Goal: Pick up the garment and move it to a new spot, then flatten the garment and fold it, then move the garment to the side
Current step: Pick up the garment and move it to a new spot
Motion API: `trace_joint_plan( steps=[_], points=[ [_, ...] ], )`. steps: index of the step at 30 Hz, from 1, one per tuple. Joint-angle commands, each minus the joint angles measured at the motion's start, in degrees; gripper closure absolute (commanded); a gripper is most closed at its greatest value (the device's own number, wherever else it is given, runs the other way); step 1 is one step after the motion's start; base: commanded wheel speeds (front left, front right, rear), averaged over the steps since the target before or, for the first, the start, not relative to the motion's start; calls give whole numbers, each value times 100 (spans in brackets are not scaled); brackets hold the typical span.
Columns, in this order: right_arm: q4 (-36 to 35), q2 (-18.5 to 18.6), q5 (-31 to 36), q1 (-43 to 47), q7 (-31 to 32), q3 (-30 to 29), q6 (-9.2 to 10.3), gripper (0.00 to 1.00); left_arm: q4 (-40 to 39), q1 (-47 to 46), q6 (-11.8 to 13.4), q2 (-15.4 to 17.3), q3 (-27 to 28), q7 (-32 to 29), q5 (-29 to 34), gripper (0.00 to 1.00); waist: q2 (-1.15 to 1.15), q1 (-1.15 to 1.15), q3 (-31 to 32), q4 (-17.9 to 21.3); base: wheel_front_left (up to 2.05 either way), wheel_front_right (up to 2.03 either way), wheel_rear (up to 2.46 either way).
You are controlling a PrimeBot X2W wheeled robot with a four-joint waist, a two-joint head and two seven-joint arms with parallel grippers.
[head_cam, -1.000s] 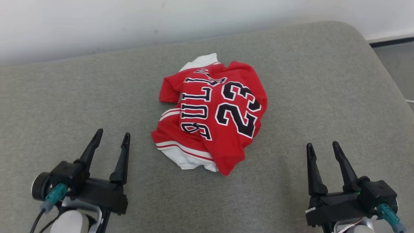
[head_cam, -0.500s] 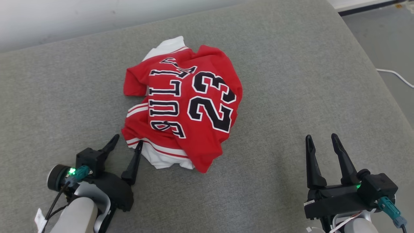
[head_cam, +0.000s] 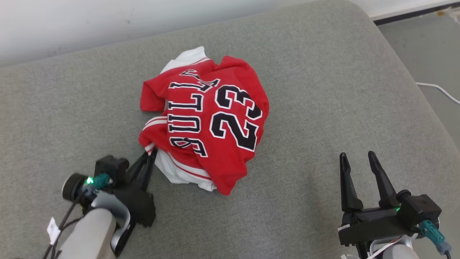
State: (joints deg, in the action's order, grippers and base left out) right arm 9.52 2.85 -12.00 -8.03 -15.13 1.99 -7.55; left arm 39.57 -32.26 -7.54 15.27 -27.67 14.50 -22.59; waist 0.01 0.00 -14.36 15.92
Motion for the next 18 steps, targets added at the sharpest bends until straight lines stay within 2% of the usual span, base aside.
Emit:
trace_joint_plan(
  steps=[1,10,18],
  points=[
    [16,5,6,66,-3,-7,12,0,-116,-153,15,24,20,45,-55,100,-1,0,119,-81,0,0,0],
    [67,5,-78,168,-3,3,12,0,-1049,-1110,15,243,-89,-8,-40,100,-1,0,435,-128,0,0,0],
    [71,5,-199,218,-3,-141,12,0,-1824,-2744,15,326,-341,-646,-213,100,-1,0,426,-8,0,0,0]
  ],
)
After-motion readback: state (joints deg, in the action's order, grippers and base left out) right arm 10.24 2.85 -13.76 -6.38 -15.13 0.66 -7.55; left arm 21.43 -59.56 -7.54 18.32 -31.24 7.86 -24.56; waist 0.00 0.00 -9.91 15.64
